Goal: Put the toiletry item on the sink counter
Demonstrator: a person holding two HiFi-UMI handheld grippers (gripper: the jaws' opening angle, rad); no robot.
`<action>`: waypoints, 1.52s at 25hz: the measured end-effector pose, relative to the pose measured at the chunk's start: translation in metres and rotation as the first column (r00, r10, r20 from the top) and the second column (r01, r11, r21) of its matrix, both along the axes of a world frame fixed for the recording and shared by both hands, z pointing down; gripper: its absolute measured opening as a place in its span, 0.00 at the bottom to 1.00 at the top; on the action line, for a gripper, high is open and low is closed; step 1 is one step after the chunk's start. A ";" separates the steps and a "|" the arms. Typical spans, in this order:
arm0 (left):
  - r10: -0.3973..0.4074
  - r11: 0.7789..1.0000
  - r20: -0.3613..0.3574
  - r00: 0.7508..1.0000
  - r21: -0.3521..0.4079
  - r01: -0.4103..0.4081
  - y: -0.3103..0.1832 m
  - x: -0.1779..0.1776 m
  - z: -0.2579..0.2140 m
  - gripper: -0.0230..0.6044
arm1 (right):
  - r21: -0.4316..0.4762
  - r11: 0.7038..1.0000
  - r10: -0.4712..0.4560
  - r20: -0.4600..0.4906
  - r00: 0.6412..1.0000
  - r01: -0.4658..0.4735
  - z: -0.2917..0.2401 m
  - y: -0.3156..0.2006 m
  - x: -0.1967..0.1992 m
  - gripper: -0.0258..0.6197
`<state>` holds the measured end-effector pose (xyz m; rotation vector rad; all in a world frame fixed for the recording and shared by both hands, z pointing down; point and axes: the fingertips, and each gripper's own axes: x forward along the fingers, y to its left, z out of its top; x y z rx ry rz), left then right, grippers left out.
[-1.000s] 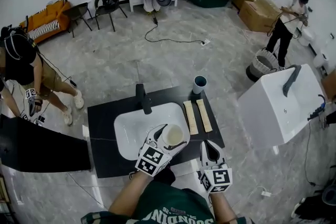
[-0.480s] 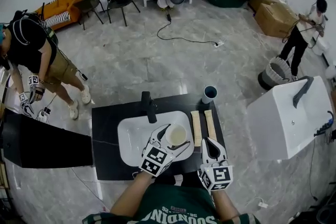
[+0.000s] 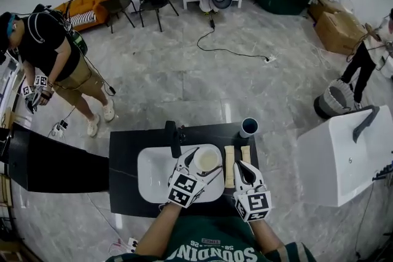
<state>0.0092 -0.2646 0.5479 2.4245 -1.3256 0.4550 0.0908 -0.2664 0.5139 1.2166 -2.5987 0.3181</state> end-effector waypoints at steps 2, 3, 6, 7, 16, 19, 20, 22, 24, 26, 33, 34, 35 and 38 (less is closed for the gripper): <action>-0.019 1.000 0.007 1.000 0.003 0.019 -0.008 -0.001 0.002 0.72 | -0.013 1.000 -0.021 -0.007 1.000 0.021 0.010 -0.007 0.000 0.11; -0.026 1.000 0.011 1.000 0.000 0.026 -0.010 -0.001 0.005 0.72 | -0.019 0.999 -0.029 -0.009 1.000 0.029 0.013 -0.009 -0.001 0.11; -0.051 0.999 0.023 0.998 -0.006 0.051 -0.017 -0.003 0.010 0.72 | -0.035 0.998 -0.051 -0.008 0.999 0.051 0.021 -0.015 -0.005 0.11; -0.060 0.998 0.023 0.998 -0.011 0.060 -0.019 -0.003 0.012 0.72 | -0.039 0.998 -0.057 -0.009 0.998 0.057 0.022 -0.017 -0.006 0.11; -0.181 0.982 0.051 0.982 -0.051 0.184 -0.058 0.004 0.040 0.72 | -0.069 0.994 -0.092 -0.020 0.996 0.091 0.040 -0.040 0.001 0.11; -0.221 0.971 0.066 0.973 -0.080 0.226 -0.077 0.007 0.059 0.72 | -0.078 0.991 -0.107 -0.030 0.994 0.104 0.046 -0.048 0.006 0.11; -0.236 0.966 0.066 0.970 -0.089 0.241 -0.083 0.007 0.065 0.72 | -0.081 0.991 -0.109 -0.034 0.993 0.106 0.049 -0.051 0.009 0.11; -0.266 0.957 0.077 0.961 -0.097 0.272 -0.096 0.009 0.083 0.72 | -0.089 0.990 -0.111 -0.040 0.993 0.108 0.056 -0.058 0.015 0.11; -0.292 0.948 0.117 0.949 -0.099 0.304 -0.107 0.010 0.102 0.72 | -0.099 0.989 -0.118 -0.047 0.992 0.113 0.063 -0.064 0.021 0.11; -0.309 0.940 0.152 0.939 -0.102 0.325 -0.118 0.010 0.117 0.72 | -0.110 0.986 -0.128 -0.052 0.990 0.121 0.069 -0.069 0.027 0.11; -0.317 0.933 0.208 0.925 -0.106 0.343 -0.152 0.016 0.156 0.72 | -0.152 0.979 -0.142 -0.051 0.989 0.133 0.085 -0.076 0.039 0.11; -0.315 0.934 0.217 0.924 -0.102 0.343 -0.156 0.017 0.160 0.72 | -0.154 0.978 -0.147 -0.055 0.988 0.137 0.087 -0.077 0.040 0.11; -0.314 0.934 0.223 0.923 -0.101 0.342 -0.160 0.017 0.165 0.72 | -0.155 0.978 -0.152 -0.060 0.987 0.141 0.088 -0.079 0.040 0.11; -0.298 0.938 0.241 0.923 -0.102 0.330 -0.170 0.021 0.178 0.72 | -0.159 0.976 -0.158 -0.065 0.985 0.146 0.090 -0.084 0.043 0.11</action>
